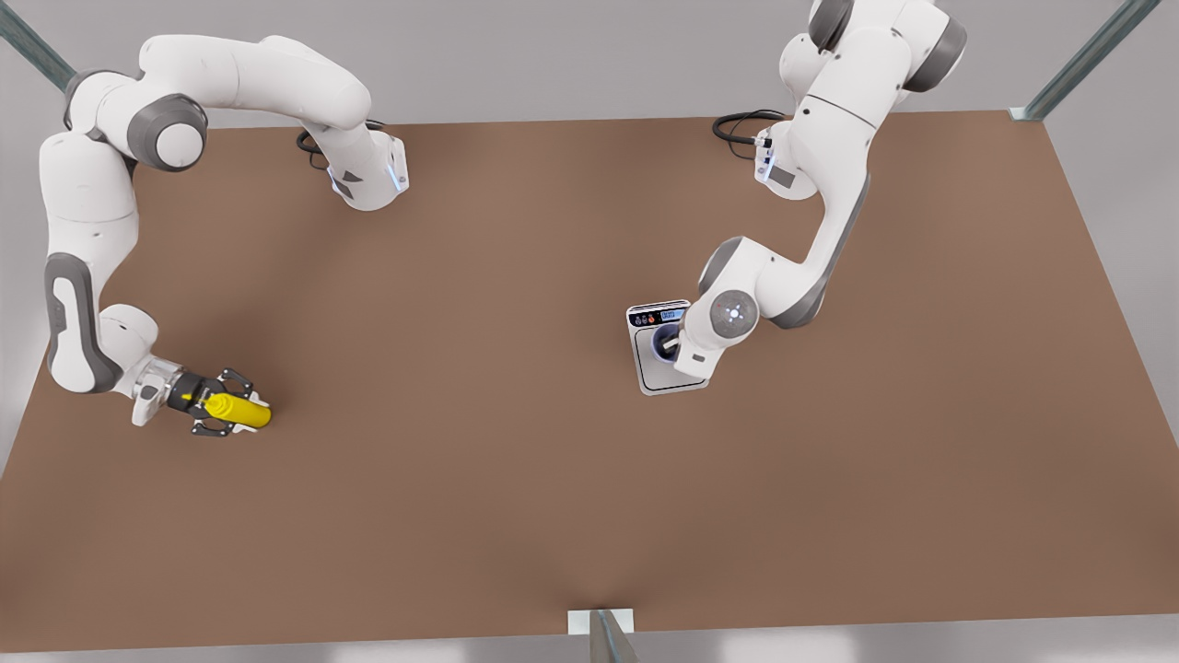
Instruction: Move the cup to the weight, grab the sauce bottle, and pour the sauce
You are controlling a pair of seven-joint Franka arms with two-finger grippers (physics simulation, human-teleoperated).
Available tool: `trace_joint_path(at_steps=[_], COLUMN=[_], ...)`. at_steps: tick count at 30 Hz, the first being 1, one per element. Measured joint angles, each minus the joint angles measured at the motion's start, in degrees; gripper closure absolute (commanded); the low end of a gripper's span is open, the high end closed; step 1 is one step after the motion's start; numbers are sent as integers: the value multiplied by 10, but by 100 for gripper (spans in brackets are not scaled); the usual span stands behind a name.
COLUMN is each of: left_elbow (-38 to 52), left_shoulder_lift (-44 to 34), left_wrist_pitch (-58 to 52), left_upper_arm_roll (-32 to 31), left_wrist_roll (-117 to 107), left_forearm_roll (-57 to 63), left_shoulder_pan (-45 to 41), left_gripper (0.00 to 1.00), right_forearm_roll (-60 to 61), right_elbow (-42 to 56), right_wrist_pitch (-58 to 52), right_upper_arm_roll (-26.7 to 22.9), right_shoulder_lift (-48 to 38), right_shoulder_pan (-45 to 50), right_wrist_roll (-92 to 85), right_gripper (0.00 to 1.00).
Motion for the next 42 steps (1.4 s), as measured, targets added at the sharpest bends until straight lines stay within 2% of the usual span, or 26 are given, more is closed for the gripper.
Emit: trace_joint_path(at_steps=[1, 2, 8, 14, 18, 20, 25, 28, 29, 30, 31, 32, 33, 34, 38, 42], left_elbow=[0, 1, 2, 2, 2, 2, 6, 26, 48, 83, 120, 171, 226, 233, 231, 233], left_shoulder_lift=[1, 5, 6, 4, -9, -15, -37, -76, -123, -163, -166, -167, -163, -172, -194, -166], left_wrist_pitch=[-1, 0, -4, -6, -27, -34, -54, -98, -130, -153, -201, -272, -332, -340, -340, -350], left_upper_arm_roll=[0, 0, 1, 6, 11, 11, 19, 45, 96, 134, 138, 130, 128, 127, 126, 126], left_wrist_roll=[1, 2, 1, 2, 2, 1, -1, 5, 15, 94, 241, 425, 463, 465, 466, 466], left_forearm_roll=[0, -2, -1, 2, 2, 3, 2, 2, -1, -8, -12, 2, 23, 39, 75, 91], left_shoulder_pan=[0, 0, -2, -2, -2, -2, -2, -3, 5, 60, 152, 193, 190, 174, 183, 168], left_gripper=[72, 0, 0, 0, 0, 0, 0, 0, 0, 0, 0, 0, 0, 0, 0, 0], right_forearm_roll=[0, 0, 0, -60, -223, -346, -515, -620, -656, -691, -739, -786, -820, -849, -934, -981], right_elbow=[0, 0, 17, 105, 220, 280, 298, 316, 316, 316, 316, 316, 316, 315, 314, 309], right_wrist_pitch=[-1, -2, -11, 3, 41, 56, 70, 68, 68, 65, 62, 62, 61, 56, 38, 19], right_upper_arm_roll=[0, 0, -1, -7, -6, -6, -6, -4, -5, -6, -4, -4, -4, -4, -3, -2], right_shoulder_lift=[-1, -1, -15, -79, -102, -104, -133, -142, -147, -150, -154, -158, -159, -159, -156, -150], right_shoulder_pan=[-2, -3, -1, 88, 178, 236, 347, 416, 442, 463, 488, 518, 548, 574, 670, 758], right_wrist_roll=[0, 1, 24, 235, 494, 651, 832, 906, 931, 943, 946, 980, 1000, 1017, 1038, 1038], right_gripper=[39, 39, 40, 40, 40, 40, 40, 40, 40, 40, 40, 40, 40, 40, 40, 40])
